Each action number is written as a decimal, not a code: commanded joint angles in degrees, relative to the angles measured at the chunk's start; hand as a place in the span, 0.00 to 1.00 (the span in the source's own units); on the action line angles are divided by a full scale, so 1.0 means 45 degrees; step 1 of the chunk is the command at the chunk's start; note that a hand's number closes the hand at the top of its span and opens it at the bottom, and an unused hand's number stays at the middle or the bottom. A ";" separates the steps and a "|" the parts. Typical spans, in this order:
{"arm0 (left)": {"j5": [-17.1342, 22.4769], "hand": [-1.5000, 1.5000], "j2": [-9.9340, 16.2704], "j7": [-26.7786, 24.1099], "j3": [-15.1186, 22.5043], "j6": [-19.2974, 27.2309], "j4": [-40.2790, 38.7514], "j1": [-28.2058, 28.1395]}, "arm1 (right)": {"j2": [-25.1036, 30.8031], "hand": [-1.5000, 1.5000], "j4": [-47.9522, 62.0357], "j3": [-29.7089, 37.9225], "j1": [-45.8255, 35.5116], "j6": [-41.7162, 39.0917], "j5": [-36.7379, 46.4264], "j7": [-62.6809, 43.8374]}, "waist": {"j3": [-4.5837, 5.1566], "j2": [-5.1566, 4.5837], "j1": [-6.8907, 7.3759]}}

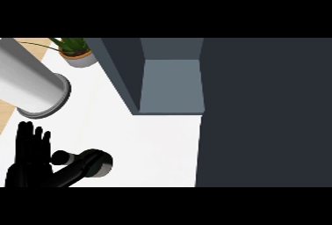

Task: Pick up the wine, place it into the cabinet and close the cabinet

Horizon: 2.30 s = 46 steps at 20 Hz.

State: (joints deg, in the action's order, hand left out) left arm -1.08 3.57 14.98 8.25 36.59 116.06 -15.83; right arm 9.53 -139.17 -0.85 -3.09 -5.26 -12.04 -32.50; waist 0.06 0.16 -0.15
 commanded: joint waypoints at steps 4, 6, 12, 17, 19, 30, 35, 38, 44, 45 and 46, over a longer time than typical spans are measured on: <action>0.0889 0.00 -0.0073 -0.1348 -0.0314 -0.0902 -0.0448 -0.0780 | -0.0180 0.00 -0.2167 0.0144 0.1218 -0.0253 -0.1024 -0.0422 | -0.0011 0.0003 -0.0023; 0.1013 0.00 -0.0505 -0.1918 -0.0319 -0.0894 -0.1690 -0.0315 | -0.0180 0.00 -0.2003 0.0095 0.0552 -0.0070 -0.1003 -0.0674 | -0.0006 -0.0008 -0.0049; 0.2050 0.00 -0.0665 -0.3466 -0.0872 -0.1924 -0.2683 -0.0679 | 0.0309 0.00 -0.2301 0.0814 -0.0203 0.0118 -0.1609 -0.1617 | -0.0004 0.0001 -0.0033; 0.2664 0.00 -0.0457 -0.4135 -0.1452 -0.2528 -0.3391 -0.0464 | -0.0158 0.00 -0.2764 0.0238 0.0714 0.0038 -0.1229 -0.1157 | -0.0006 0.0012 -0.0071; 0.2323 0.00 -0.0462 -0.3713 -0.0654 -0.2167 -0.2323 -0.1402 | -0.0090 0.00 -0.2519 0.0262 0.0526 0.0030 -0.1061 -0.1306 | -0.0013 0.0012 -0.0001; 0.3511 0.00 -0.0345 -0.5773 -0.2123 -0.3181 -0.6122 0.0475 | -0.0357 0.00 -0.1941 0.0157 0.0390 -0.0222 -0.0966 -0.0986 | -0.0008 -0.0015 -0.0029; 0.3715 0.00 -0.0787 -0.6483 -0.1028 -0.2874 -0.6404 -0.0084 | -0.0144 0.00 -0.2507 0.0190 -0.0207 0.0106 -0.0976 -0.1732 | -0.0003 -0.0001 -0.0049; 0.3705 0.00 -0.0788 -0.6334 -0.1360 -0.3208 -0.6740 0.0331 | -0.0356 0.00 -0.2083 0.0078 -0.0500 0.0441 -0.0727 -0.1948 | -0.0006 -0.0016 -0.0014; 0.4363 0.00 -0.0518 -0.6748 -0.1484 -0.3576 -0.6667 0.0096 | -0.0115 0.00 -0.2021 0.0650 0.0670 -0.0627 -0.1289 -0.0688 | -0.0019 -0.0006 -0.0024; 0.4327 0.00 -0.0765 -0.7678 -0.1710 -0.3744 -0.8108 0.0706 | -0.0752 0.00 -0.2811 -0.0976 0.0802 -0.0022 0.0149 -0.1104 | -0.0004 0.0003 -0.0086; 0.4499 0.00 -0.0790 -0.7835 -0.0767 -0.2687 -0.7852 0.0525 | -0.0459 0.00 -0.1980 0.0106 0.0312 -0.0148 -0.0640 -0.0878 | -0.0010 -0.0014 -0.0023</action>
State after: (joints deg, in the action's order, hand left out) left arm 17.84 0.29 -17.38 2.58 22.30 82.73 -13.81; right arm 7.56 -139.83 -2.00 -3.93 -6.13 -10.52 -34.34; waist 0.01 0.13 -0.35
